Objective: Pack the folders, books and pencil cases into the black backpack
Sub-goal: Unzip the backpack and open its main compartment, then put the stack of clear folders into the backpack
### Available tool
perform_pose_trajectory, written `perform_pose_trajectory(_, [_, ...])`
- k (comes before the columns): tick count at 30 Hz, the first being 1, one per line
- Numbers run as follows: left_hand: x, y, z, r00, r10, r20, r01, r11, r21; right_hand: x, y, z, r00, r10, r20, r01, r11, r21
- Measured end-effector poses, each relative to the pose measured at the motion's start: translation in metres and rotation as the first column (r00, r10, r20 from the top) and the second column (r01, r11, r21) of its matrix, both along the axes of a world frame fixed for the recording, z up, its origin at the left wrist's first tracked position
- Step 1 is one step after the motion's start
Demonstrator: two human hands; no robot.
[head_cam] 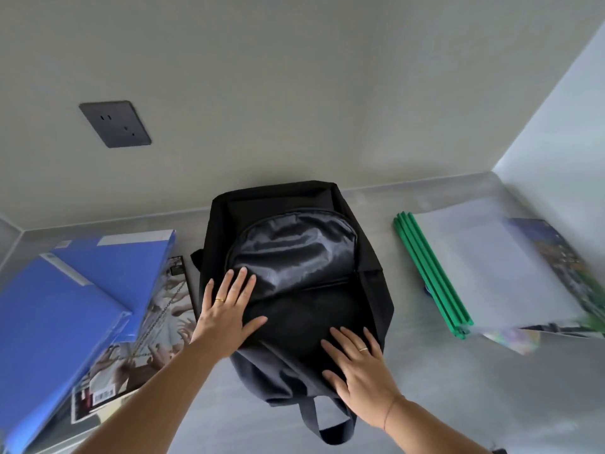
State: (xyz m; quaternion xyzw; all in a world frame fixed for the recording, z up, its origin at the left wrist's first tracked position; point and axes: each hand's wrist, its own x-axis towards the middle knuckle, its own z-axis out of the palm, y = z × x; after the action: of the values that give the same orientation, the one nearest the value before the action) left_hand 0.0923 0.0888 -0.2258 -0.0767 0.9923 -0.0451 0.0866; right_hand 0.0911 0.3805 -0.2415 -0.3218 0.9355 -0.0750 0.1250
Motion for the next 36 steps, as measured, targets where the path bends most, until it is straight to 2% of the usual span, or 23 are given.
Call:
perform_pose_trajectory(5, [0.006, 0.002, -0.008, 1.0, -0.004, -0.01, 0.004, 1.0, 0.015, 0.011, 0.0, -0.007, 0.998, 0.028, -0.056, -0.027, 0.999, 0.027])
perform_pose_trajectory(7, [0.004, 0.011, 0.001, 0.998, 0.031, -0.059, -0.025, 0.995, 0.093, 0.007, 0.003, 0.003, 0.996, 0.026, -0.086, -0.029, 0.999, -0.037])
perform_pose_trajectory(9, [-0.004, 0.029, 0.019, 0.983, 0.035, -0.182, -0.005, 0.987, 0.162, -0.003, 0.012, 0.023, 0.994, -0.019, -0.111, -0.003, 0.981, -0.194])
perform_pose_trajectory(12, [-0.024, 0.08, 0.053, 0.935, -0.1, -0.339, 0.193, 0.948, 0.253, -0.03, 0.043, 0.059, 0.963, -0.254, -0.093, 0.19, 0.881, -0.434])
perform_pose_trajectory(15, [-0.047, 0.15, 0.08, 0.901, -0.141, -0.409, 0.339, 0.816, 0.467, -0.071, 0.094, 0.077, 0.849, -0.517, -0.11, 0.393, 0.756, -0.524])
perform_pose_trajectory(17, [-0.065, 0.195, 0.088, 0.946, -0.073, -0.317, 0.281, 0.675, 0.682, -0.099, 0.135, 0.083, 0.742, -0.666, -0.074, 0.547, 0.666, -0.507])
perform_pose_trajectory(19, [-0.085, 0.234, 0.09, 0.996, 0.016, -0.086, 0.065, 0.514, 0.855, -0.124, 0.178, 0.087, 0.631, -0.776, -0.018, 0.699, 0.578, -0.421])
perform_pose_trajectory(20, [-0.096, 0.251, 0.087, 0.999, 0.032, 0.018, -0.031, 0.484, 0.875, -0.135, 0.2, 0.087, 0.577, -0.817, 0.009, 0.759, 0.533, -0.374])
perform_pose_trajectory(23, [-0.125, 0.289, 0.072, 0.985, 0.027, 0.171, -0.156, 0.573, 0.805, -0.162, 0.252, 0.083, 0.473, -0.874, 0.107, 0.859, 0.431, -0.278])
perform_pose_trajectory(25, [-0.139, 0.308, 0.059, 0.95, 0.113, 0.292, -0.307, 0.52, 0.797, -0.176, 0.272, 0.075, 0.439, -0.871, 0.222, 0.889, 0.385, -0.248])
perform_pose_trajectory(26, [-0.145, 0.315, 0.05, 0.917, 0.169, 0.36, -0.397, 0.448, 0.801, -0.182, 0.276, 0.072, 0.428, -0.856, 0.289, 0.899, 0.369, -0.237])
perform_pose_trajectory(29, [-0.159, 0.334, 0.032, 0.781, 0.284, 0.556, -0.591, 0.048, 0.805, -0.196, 0.284, 0.058, 0.406, -0.834, 0.373, 0.911, 0.34, -0.232])
perform_pose_trajectory(30, [-0.164, 0.337, 0.025, 0.745, 0.301, 0.596, -0.611, -0.05, 0.79, -0.199, 0.286, 0.054, 0.393, -0.842, 0.369, 0.917, 0.328, -0.229])
perform_pose_trajectory(32, [-0.169, 0.341, 0.018, 0.703, 0.311, 0.64, -0.632, -0.139, 0.762, -0.203, 0.289, 0.047, 0.382, -0.849, 0.364, 0.922, 0.326, -0.207])
perform_pose_trajectory(36, [-0.169, 0.346, 0.016, 0.654, 0.292, 0.698, -0.68, -0.179, 0.711, -0.203, 0.288, 0.039, 0.405, -0.811, 0.421, 0.913, 0.34, -0.223])
